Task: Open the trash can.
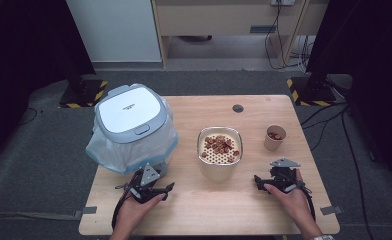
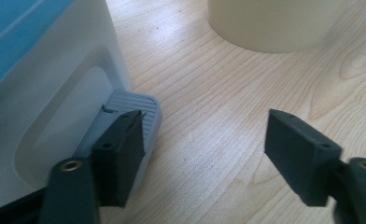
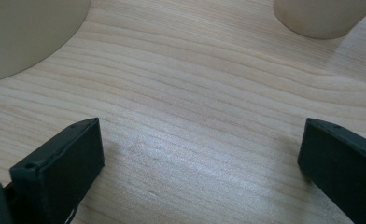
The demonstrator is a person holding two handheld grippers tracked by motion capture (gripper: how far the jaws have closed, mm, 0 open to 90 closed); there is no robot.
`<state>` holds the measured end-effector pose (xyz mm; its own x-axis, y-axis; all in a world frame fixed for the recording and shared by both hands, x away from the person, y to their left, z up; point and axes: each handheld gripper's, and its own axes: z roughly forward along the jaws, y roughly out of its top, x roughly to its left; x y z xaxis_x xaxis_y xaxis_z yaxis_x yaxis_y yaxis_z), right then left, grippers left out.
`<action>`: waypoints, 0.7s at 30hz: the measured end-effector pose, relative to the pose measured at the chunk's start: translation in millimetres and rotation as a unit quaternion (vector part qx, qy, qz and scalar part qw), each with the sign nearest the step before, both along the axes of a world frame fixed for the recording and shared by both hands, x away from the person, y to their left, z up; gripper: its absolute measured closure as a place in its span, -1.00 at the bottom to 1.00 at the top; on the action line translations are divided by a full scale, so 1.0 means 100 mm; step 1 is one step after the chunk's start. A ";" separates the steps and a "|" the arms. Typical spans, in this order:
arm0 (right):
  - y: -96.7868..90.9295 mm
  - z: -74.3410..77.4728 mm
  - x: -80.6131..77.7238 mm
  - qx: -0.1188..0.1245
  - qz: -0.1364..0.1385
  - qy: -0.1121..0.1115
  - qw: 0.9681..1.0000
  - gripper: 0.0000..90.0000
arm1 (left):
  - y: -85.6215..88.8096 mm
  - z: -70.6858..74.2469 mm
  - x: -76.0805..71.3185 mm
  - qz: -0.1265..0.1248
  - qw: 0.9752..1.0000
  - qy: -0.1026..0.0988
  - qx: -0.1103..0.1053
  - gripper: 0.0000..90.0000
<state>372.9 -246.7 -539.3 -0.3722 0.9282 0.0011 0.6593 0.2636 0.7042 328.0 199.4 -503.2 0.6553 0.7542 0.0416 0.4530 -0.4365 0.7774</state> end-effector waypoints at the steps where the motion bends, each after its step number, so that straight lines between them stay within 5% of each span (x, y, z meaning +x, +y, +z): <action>1: 0.00 0.00 0.00 0.000 0.001 0.000 1.000 -0.98 | 0.00 0.00 0.00 0.002 1.000 0.001 0.001 -0.28; 9: 0.00 0.00 0.00 0.000 0.002 -0.001 1.000 -0.97 | 0.00 0.00 0.02 0.011 1.000 -0.003 0.002 0.19; 15: 0.00 0.00 0.00 0.000 0.003 0.000 1.000 -0.97 | 0.02 0.03 0.04 0.018 1.000 -0.025 0.003 0.68; 21: 0.00 0.00 0.00 0.000 0.003 -0.001 1.000 -0.97 | 0.06 0.02 0.12 0.038 0.998 -0.042 0.030 0.96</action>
